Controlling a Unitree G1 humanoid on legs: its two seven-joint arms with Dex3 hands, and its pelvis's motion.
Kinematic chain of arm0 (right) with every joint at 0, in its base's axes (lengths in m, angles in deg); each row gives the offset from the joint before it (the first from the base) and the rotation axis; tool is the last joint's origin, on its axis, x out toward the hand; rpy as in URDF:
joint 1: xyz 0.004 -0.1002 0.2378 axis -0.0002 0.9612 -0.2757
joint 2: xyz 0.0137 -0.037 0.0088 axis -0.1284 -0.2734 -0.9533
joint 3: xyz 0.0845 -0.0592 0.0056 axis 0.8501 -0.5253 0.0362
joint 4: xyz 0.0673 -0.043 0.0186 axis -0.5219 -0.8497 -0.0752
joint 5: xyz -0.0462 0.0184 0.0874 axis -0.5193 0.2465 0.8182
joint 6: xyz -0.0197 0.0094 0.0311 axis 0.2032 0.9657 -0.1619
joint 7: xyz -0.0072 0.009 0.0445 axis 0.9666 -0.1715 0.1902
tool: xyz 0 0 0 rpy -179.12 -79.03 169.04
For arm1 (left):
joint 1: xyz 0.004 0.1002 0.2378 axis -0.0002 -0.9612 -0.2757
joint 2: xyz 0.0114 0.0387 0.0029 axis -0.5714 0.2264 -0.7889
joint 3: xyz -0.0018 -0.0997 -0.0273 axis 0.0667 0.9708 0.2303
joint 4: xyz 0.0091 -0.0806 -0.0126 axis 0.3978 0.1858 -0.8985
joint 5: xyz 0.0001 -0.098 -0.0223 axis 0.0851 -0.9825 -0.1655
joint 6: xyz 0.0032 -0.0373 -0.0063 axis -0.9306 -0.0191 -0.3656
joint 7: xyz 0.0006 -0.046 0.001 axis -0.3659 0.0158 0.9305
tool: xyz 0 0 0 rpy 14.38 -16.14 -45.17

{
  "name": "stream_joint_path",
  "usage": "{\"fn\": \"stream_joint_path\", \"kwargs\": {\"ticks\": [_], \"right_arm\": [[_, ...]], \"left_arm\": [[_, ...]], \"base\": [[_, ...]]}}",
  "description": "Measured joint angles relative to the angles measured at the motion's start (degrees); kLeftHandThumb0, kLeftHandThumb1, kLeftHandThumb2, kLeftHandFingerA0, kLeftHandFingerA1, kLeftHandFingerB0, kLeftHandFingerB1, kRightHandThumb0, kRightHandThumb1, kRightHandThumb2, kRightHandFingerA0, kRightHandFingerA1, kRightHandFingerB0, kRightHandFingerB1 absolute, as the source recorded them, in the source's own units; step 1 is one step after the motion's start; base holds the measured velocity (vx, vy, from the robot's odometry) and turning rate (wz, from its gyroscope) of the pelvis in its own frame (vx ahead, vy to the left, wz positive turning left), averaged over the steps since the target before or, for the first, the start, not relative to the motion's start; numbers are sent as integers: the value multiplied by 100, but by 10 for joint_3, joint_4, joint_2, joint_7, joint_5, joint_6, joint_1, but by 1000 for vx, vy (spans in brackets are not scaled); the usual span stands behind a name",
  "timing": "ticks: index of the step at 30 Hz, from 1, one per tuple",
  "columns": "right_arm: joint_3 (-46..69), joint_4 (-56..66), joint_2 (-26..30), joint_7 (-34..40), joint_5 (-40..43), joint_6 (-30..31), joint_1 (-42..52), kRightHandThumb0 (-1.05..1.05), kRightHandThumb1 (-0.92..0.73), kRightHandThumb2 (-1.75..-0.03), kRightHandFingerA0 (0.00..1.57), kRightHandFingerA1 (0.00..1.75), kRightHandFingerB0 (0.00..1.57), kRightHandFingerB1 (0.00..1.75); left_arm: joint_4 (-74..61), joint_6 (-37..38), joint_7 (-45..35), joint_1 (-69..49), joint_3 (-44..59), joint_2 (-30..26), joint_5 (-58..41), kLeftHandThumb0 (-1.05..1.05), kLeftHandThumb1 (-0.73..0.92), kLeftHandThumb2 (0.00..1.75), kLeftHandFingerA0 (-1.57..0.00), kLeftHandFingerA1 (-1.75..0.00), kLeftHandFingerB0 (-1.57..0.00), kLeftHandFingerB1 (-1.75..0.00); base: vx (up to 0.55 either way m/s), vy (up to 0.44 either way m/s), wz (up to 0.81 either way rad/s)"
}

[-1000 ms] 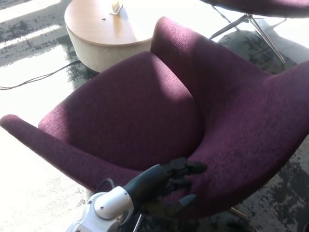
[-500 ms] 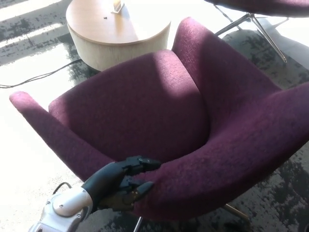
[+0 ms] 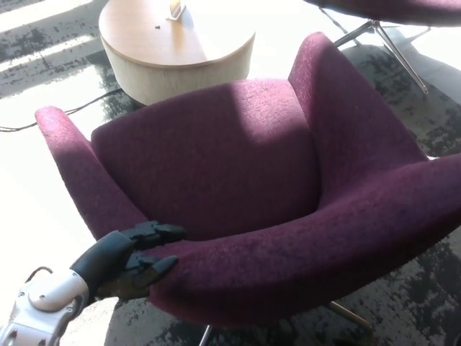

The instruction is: The robot stands in front of a sofa and uses its left hand to push the left side of the sofa

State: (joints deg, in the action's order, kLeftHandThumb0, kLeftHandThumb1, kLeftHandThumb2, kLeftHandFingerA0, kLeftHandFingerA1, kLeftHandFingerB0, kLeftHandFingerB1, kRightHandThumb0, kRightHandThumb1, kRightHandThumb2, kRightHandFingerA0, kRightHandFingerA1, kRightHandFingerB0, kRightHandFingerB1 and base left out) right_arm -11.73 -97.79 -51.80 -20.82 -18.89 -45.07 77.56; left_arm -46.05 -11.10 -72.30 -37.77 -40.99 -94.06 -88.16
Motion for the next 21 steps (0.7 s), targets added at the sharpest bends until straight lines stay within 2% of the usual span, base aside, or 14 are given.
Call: {"fn": "stream_joint_path", "kwargs": {"ticks": [14,21], "right_arm": [[0,-1,1,0,0,0,0,-67,-69,-62,78,47,71,42],[4,-3,1,-1,1,0,-1,-66,-67,-62,84,49,74,43]], "left_arm": [[127,26,1,52,99,-42,-12,-79,81,64,-32,-45,-28,-36],[159,31,-2,68,147,-65,-27,-78,82,65,-33,-47,-27,-38]], "base": [[0,0,0],[0,0,0]]}}
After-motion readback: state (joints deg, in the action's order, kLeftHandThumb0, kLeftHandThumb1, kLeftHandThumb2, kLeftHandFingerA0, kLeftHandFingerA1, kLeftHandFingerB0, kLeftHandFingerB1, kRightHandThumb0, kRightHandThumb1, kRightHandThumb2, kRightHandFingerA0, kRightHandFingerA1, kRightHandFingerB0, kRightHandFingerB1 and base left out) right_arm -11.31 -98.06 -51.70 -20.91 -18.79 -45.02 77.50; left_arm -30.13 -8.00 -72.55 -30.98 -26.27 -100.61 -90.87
